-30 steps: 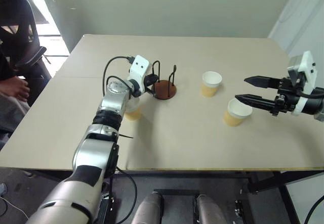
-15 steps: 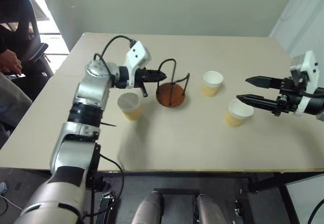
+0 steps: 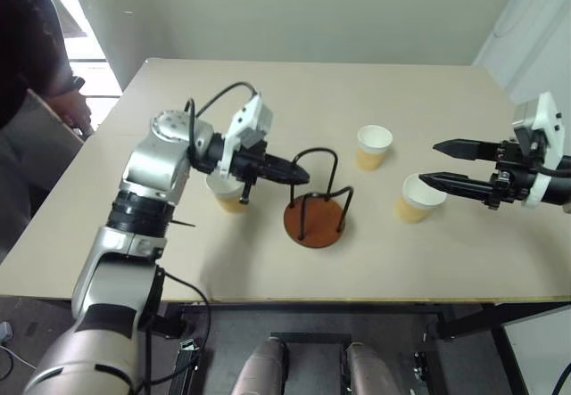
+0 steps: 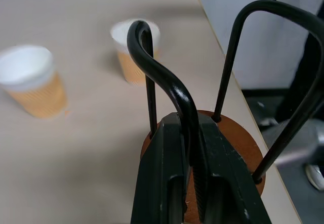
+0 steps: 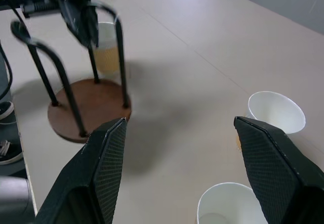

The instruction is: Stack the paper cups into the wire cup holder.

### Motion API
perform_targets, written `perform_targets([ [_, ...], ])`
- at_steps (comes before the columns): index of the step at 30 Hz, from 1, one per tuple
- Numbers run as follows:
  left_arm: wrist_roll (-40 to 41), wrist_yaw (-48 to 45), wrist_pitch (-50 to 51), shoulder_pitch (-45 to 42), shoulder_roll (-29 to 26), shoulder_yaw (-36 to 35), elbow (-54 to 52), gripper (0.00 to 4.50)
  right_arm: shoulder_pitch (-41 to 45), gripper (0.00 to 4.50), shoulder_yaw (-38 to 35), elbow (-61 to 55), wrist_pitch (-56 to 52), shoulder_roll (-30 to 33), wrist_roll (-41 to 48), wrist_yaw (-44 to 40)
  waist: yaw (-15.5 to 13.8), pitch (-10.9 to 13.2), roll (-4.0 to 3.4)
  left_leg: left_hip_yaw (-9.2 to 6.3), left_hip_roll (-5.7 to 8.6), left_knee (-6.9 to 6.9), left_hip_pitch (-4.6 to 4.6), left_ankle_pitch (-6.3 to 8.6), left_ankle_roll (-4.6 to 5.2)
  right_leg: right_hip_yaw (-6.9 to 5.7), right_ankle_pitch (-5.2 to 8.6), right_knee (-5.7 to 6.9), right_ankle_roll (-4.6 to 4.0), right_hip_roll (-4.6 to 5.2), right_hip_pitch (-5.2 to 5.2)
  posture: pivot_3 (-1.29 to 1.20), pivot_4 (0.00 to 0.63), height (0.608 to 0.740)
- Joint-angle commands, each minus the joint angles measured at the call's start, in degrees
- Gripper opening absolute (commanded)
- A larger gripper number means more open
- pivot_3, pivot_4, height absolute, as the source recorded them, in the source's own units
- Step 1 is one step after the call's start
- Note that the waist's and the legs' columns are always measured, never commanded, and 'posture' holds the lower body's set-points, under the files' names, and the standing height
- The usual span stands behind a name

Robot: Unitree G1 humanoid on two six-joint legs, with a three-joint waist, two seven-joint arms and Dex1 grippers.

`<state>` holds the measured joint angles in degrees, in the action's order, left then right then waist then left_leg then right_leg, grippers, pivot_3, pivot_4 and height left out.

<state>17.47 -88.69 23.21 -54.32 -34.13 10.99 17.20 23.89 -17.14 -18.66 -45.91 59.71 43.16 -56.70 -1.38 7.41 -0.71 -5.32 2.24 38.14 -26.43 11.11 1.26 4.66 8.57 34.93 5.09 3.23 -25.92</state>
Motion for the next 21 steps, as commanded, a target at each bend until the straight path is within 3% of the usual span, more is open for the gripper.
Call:
perform_targets([
  [1, -1.2, 1.1, -5.7, 0.1, 0.5, -0.8, 1.2, 0.02, 0.9, 3.43, -2.0, -0.7, 0.3, 1.3, 0.6, -0.5, -0.1, 0.0, 0.0, -0.01, 0.0, 0.02, 0.0, 0.0, 0.0, 0.0, 0.0, 0.0, 0.0, 0.0, 0.01, 0.0, 0.15, 0.74],
  [11, -0.3, 3.1, -9.1, 2.5, 5.9, -0.2, 1.7, 0.02, 1.8, 3.43, -1.1, -0.2, 0.3, 1.5, 0.3, -0.5, -0.1, 0.0, 0.0, 0.0, 0.01, 0.04, -0.01, 0.0, 0.02, -0.01, -0.01, 0.0, 0.02, 0.02, 0.02, 0.0, 0.15, 0.74],
  [21, -1.6, -3.0, -10.2, 4.4, 3.9, 3.5, 1.1, 0.02, 1.3, 3.43, -1.7, -1.0, -0.4, 1.5, 0.6, 0.1, 0.0, 0.0, 0.0, -0.01, 0.01, 0.04, 0.0, 0.01, 0.03, -0.01, -0.01, 0.0, 0.04, 0.02, 0.03, 0.0, 0.15, 0.74],
])
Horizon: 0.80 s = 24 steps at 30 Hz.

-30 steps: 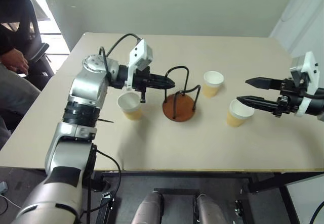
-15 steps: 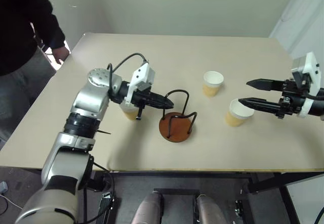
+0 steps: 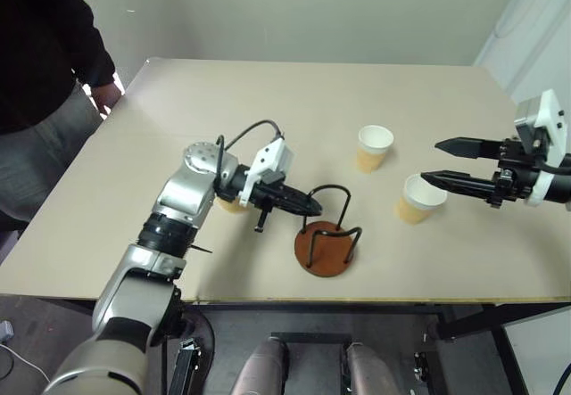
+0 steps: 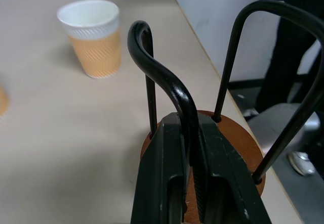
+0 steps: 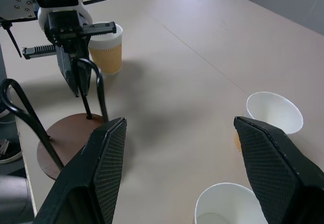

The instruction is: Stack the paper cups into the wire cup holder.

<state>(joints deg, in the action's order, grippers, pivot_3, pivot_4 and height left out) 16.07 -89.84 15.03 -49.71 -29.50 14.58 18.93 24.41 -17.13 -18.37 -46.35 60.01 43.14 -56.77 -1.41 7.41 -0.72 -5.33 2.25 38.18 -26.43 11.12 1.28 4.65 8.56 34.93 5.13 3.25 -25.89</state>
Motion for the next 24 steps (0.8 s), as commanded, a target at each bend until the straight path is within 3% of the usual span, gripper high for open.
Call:
perform_targets([
  [1, -0.6, -1.5, -2.8, -0.1, -0.6, 0.1, 0.1, 0.02, 0.8, 3.43, -1.7, -1.2, 0.1, 1.2, 0.5, 0.2, 0.0, 0.0, 0.0, 0.0, 0.0, 0.0, 0.0, 0.0, 0.0, 0.0, 0.0, 0.0, 0.0, 0.0, 0.0, 0.0, 0.15, 0.74],
  [14, -2.3, 0.3, -5.0, 2.3, 0.9, 0.3, 2.5, 0.02, 1.0, 3.43, -1.2, -0.8, 0.3, 1.1, 0.3, 0.0, 0.0, 0.0, 0.0, 0.0, 0.01, 0.0, 0.0, 0.02, 0.01, 0.0, 0.01, -0.01, 0.0, 0.0, 0.01, 0.0, 0.15, 0.74],
  [18, -1.5, -0.7, -4.1, 3.4, 1.4, 0.9, 0.7, 1.12, 0.9, 3.43, -1.1, -0.8, 0.3, 1.0, 0.2, 0.0, 0.0, 0.0, -0.01, 0.01, 0.02, 0.01, 0.02, 0.02, 0.01, 0.01, 0.0, -0.01, 0.0, 0.01, 0.03, 0.0, 0.15, 0.74],
  [24, -1.1, 0.4, -4.6, 2.9, 2.3, 0.3, 0.3, 3.33, 0.8, 3.43, -1.1, -0.7, 0.3, 1.0, 0.1, 0.0, 0.0, 0.0, -0.01, 0.0, 0.01, 0.0, 0.01, 0.02, 0.0, 0.01, 0.0, -0.01, -0.01, 0.01, 0.02, 0.0, 0.15, 0.74],
])
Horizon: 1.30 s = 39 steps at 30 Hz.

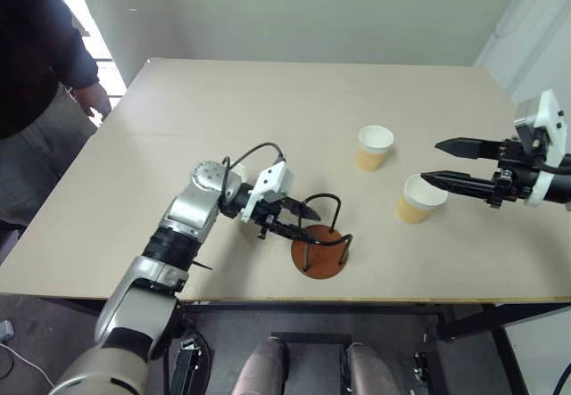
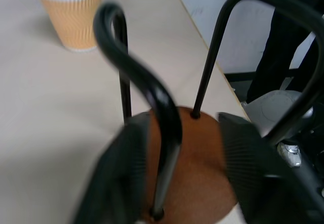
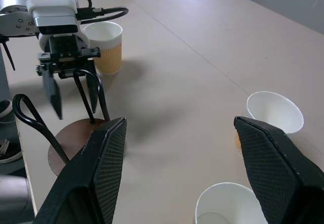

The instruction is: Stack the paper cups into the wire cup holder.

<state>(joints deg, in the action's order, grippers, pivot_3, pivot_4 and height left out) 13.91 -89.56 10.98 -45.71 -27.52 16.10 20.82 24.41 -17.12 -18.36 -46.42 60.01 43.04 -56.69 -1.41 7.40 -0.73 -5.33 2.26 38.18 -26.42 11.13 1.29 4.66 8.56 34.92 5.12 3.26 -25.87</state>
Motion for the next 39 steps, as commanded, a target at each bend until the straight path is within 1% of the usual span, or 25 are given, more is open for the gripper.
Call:
perform_targets([
  [1, 1.0, 0.1, -0.6, -1.2, 0.3, -1.3, -1.6, 3.74, 0.8, 3.43, -1.1, -0.6, 0.4, 1.0, 0.2, -0.1, 0.0, 0.0, 0.0, 0.0, 0.0, 0.0, 0.0, 0.0, 0.0, 0.0, 0.0, 0.0, 0.0, 0.0, 0.0, 0.0, 0.15, 0.74],
  [3, 1.1, -0.1, -0.4, -1.5, 0.1, -1.4, -1.6, 4.41, 0.8, 3.43, -1.1, -0.4, 0.4, 1.0, 0.1, -0.2, 0.0, 0.0, 0.0, 0.0, 0.0, 0.0, 0.0, 0.0, 0.0, -0.01, 0.0, 0.0, 0.0, 0.0, 0.0, 0.0, 0.15, 0.74],
  [10, 1.7, -0.2, -0.2, -4.6, -1.0, -2.8, -2.7, 4.41, 0.9, 3.43, -1.2, -0.4, 0.4, 0.9, 0.2, -0.1, 0.0, 0.0, 0.0, 0.0, 0.0, 0.0, 0.0, 0.0, 0.0, -0.01, 0.0, 0.0, 0.0, 0.0, 0.0, 0.0, 0.15, 0.74],
  [18, 3.0, -2.4, 0.6, -8.3, -4.1, -3.5, -5.3, 4.41, 3.0, 3.43, -0.3, 0.9, 0.5, 0.4, 0.0, 0.3, 0.0, 0.0, 0.0, 0.0, -0.01, -0.02, 0.0, 0.0, 0.0, 0.0, 0.01, -0.01, 0.01, 0.0, -0.01, 0.0, 0.15, 0.74],
  [22, 3.0, -0.5, 0.3, -10.2, -4.6, -4.1, -4.1, 4.41, 4.6, 3.43, 0.7, 2.5, 1.7, 0.1, -1.4, 0.6, 0.0, 0.0, 0.0, 0.0, 0.0, -0.01, -0.01, 0.0, 0.01, 0.0, 0.01, -0.02, 0.01, 0.0, 0.0, 0.0, 0.15, 0.74],
  [25, 1.8, 2.9, -0.7, -12.4, -4.5, -5.3, -1.6, 4.41, 6.9, 3.43, 3.1, 4.8, 4.1, 0.4, -4.5, 0.1, 0.0, 0.0, 0.0, 0.0, -0.01, 0.0, 0.0, 0.0, 0.01, 0.0, -0.01, -0.01, -0.01, 0.0, -0.01, 0.0, 0.15, 0.74],
  [29, -1.0, 10.5, -1.7, -15.5, -5.8, -7.9, 2.3, 4.41, 10.8, 3.43, 7.5, 8.6, 8.9, 0.6, -9.8, -1.4, 0.2, 0.0, 0.0, 0.0, -0.02, -0.01, 0.02, 0.0, 0.01, 0.0, -0.02, 0.01, -0.03, 0.0, -0.02, 0.0, 0.15, 0.74],
  [33, -0.3, 16.8, 1.8, -17.1, -7.9, -12.6, 5.4, 4.41, 16.2, 3.43, 12.4, 15.0, 13.6, -1.2, -14.7, -3.5, 0.6, 0.0, 0.0, 0.0, -0.02, -0.05, 0.01, 0.0, 0.02, 0.0, -0.03, -0.02, -0.03, -0.01, -0.08, 0.0, 0.15, 0.74],
  [39, 1.2, 18.1, 6.1, -14.3, -11.1, -15.3, 2.7, 4.41, 21.6, 3.43, 21.0, 24.7, 22.8, -3.3, -24.1, -9.4, 0.9, 0.0, 0.0, -0.01, -0.03, -0.13, 0.0, 0.05, 0.05, -0.03, 0.03, -0.03, -0.1, -0.01, -0.16, 0.0, 0.15, 0.74],
])
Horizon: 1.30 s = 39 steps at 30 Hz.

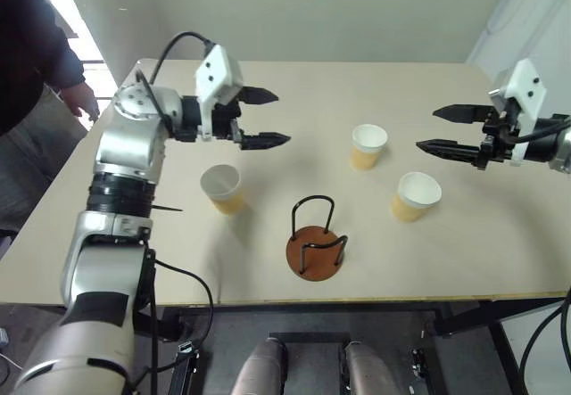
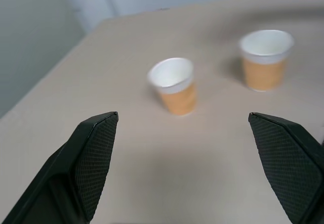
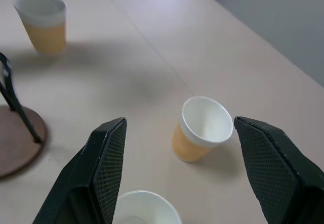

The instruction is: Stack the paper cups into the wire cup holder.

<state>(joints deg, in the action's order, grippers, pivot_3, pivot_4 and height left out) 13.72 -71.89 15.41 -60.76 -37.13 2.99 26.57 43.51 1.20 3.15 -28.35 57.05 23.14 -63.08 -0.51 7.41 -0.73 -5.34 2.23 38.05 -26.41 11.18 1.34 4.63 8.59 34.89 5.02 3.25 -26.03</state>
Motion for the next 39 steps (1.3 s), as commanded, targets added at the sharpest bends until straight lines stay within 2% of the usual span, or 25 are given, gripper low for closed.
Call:
perform_targets([
  [1, 1.8, 0.4, 2.5, 1.2, -1.8, -2.4, -3.8, 4.41, 3.6, 3.43, 4.1, 5.2, 6.4, -0.9, -5.9, -3.9, 0.0, 0.0, 0.0, 0.0, 0.0, 0.0, 0.0, 0.01, 0.01, -0.01, 0.01, 0.0, -0.03, 0.0, 0.0, 0.0, 0.15, 0.74],
  [8, 2.3, 0.5, 4.4, 2.5, -2.3, -2.5, -6.0, 4.41, 13.3, 3.43, 12.6, 24.1, 21.3, -7.1, -19.6, -5.6, 0.0, 0.0, 0.0, -0.04, -0.01, 0.05, -0.03, 0.01, 0.0, -0.04, -0.15, 0.03, -0.25, 0.01, -0.06, 0.0, 0.15, 0.74],
  [15, 2.2, 0.9, 4.1, 2.6, -1.7, -2.2, -5.6, 4.41, 22.1, 3.43, 15.6, 40.2, 31.2, -14.5, -28.0, -3.3, 0.2, 0.0, -0.01, -0.06, -0.06, -0.05, 0.01, -0.04, -0.06, -0.05, -0.23, 0.11, -0.42, -0.01, -0.16, 0.0, 0.15, 0.74],
  [30, 2.4, 0.3, 3.9, 3.3, -1.8, -2.4, -5.9, 4.41, 30.5, 3.43, 20.6, 59.8, 45.5, -22.8, -42.0, 3.5, 0.2, 0.0, -0.02, -0.09, -0.07, -0.14, -0.12, 0.16, -0.27, -0.09, -0.21, 0.08, -0.64, 0.0, -0.32, 0.0, 0.15, 0.74],
  [33, 2.4, 0.2, 3.9, 3.4, -2.0, -2.2, -5.9, 4.47, 31.6, 2.83, 21.0, 61.9, 46.1, -23.9, -43.9, 4.7, 0.1, 0.0, -0.02, -0.1, -0.1, -0.14, -0.12, 0.18, -0.3, -0.1, -0.2, 0.09, -0.65, 0.0, -0.33, 0.0, 0.15, 0.74],
  [39, 2.2, -0.2, 3.2, 3.2, -1.9, -1.5, -5.4, 4.47, 32.8, 0.61, 20.0, 62.4, 45.7, -24.9, -43.7, 1.8, 0.1, 0.0, -0.02, -0.11, -0.1, -0.14, -0.14, 0.2, -0.35, -0.11, -0.19, 0.09, -0.68, 0.0, -0.33, 0.0, 0.15, 0.74],
])
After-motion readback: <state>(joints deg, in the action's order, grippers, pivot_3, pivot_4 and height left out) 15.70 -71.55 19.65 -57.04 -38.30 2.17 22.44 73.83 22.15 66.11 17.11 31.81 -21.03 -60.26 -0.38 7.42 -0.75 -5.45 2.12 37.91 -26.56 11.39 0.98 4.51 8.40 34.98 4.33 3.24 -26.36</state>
